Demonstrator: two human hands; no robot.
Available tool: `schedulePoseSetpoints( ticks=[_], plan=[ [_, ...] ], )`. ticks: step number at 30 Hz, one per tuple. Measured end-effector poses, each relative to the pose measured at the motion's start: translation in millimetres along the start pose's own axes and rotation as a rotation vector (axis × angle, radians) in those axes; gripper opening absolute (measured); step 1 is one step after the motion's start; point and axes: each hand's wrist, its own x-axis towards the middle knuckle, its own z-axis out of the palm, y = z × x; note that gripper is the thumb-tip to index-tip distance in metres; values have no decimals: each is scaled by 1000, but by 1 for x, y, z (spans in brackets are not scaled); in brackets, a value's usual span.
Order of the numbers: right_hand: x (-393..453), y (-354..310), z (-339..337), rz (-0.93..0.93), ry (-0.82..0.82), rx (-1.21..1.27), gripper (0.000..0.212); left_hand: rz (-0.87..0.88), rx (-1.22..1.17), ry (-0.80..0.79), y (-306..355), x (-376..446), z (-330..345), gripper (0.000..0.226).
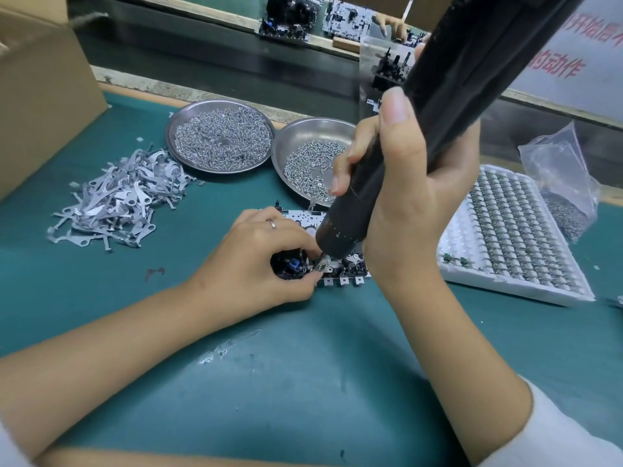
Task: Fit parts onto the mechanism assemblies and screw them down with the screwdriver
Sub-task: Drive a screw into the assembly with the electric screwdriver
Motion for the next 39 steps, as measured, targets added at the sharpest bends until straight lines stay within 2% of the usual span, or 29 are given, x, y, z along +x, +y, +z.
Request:
schedulePoseSetpoints(
  ticks=[15, 26, 31, 39],
  plan=[
    [0, 1, 0, -34, -36, 46, 15, -6, 9, -11, 0, 1, -1, 19],
    [0, -1, -3, -22, 8, -5, 18, 21, 0, 9, 0, 1, 0, 17],
    [11, -5, -12, -99, 65, -31, 21, 0, -22, -9, -2, 0, 0, 22],
    [11, 4, -14, 18, 18, -92, 21, -7, 3, 0, -1, -1, 0, 22]
  ],
)
